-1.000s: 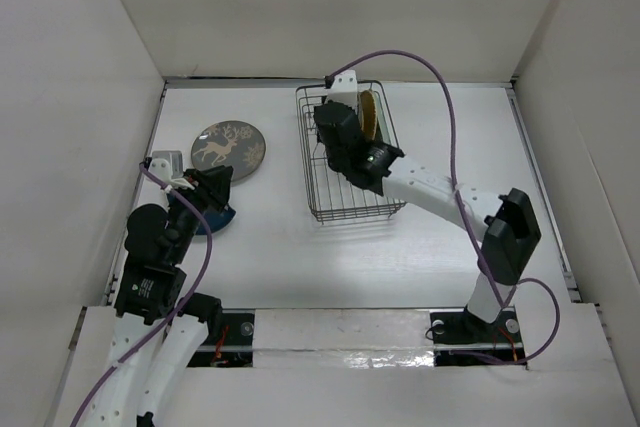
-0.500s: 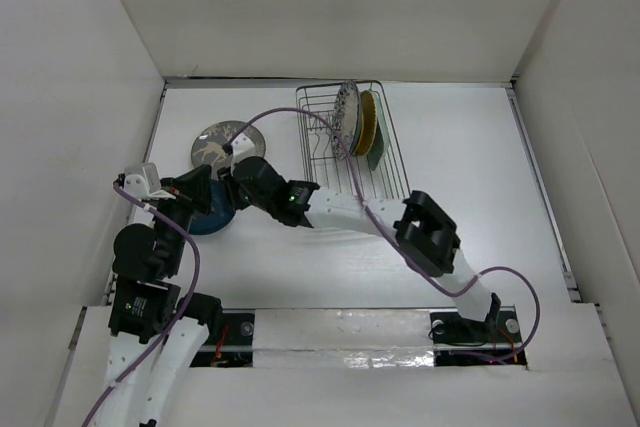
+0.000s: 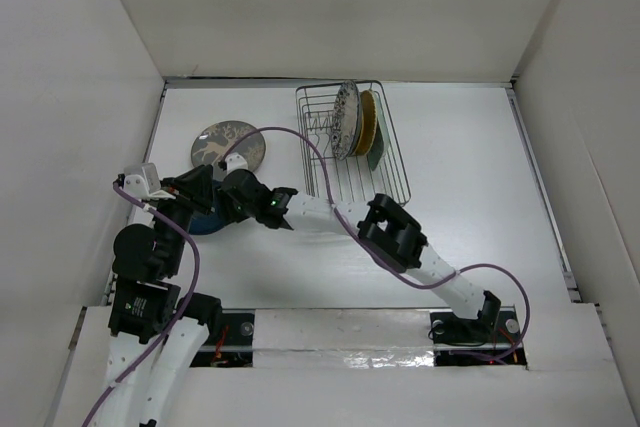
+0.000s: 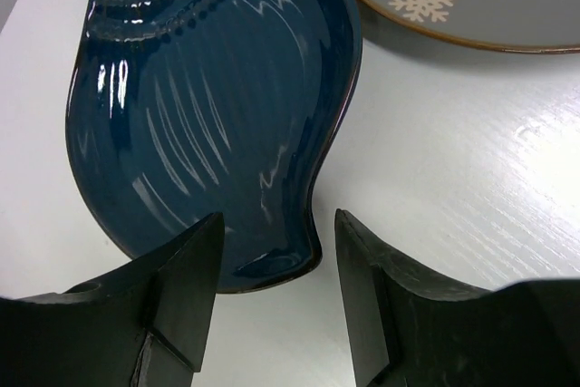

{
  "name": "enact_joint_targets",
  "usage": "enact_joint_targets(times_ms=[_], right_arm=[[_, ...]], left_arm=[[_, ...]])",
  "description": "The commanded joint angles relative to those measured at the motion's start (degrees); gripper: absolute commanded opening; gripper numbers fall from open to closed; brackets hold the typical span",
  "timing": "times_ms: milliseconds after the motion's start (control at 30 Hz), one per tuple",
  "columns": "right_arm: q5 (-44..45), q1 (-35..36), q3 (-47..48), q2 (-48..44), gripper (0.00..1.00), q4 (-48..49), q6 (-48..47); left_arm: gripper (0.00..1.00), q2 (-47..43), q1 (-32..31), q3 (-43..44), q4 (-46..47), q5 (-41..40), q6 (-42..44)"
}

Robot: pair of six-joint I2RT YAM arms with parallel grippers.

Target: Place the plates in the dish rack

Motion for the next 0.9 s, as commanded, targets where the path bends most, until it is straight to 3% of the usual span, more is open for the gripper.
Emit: enact_joint_targets(times_ms=[0,400,467,533,633,700,867], right_arm=[[1.06,-0.29,3.69,0.54,0.58,0.67,1.17],[-4.74,-2.75,10.54,8.71,0.54,-0.04,4.15],[-4.39,-2.75,10.9,9.33,0.44,0.14,4.68],[-4.48,-2.75,10.2,9.42,0.26,0.75,5.29],[-3.95,-2.75,6.09,7.41,0.07,2.77,6.52],[-2.81,-2.75,0.57,4.17,0.0,6.01,7.05],[0.17,-1.52,-9.11,-4.87,0.0,12.35,6.36]], left_arm=[[0.13,-0.55,0.09,0.5,2.9,0.56,-0.05],[0.14,-0.55,0.09,0.58,2.81,1.0,0.04],[0.14,-0.54,0.09,0.67,2.81,1.0,0.13],[0.14,-0.46,0.09,0.67,2.81,1.0,0.22],[0.14,-0.2,0.09,0.76,2.81,1.0,0.31],[0.14,-0.11,0.09,0.76,2.9,1.18,0.22],[0.15,-0.19,0.09,0.76,2.99,1.18,0.22]])
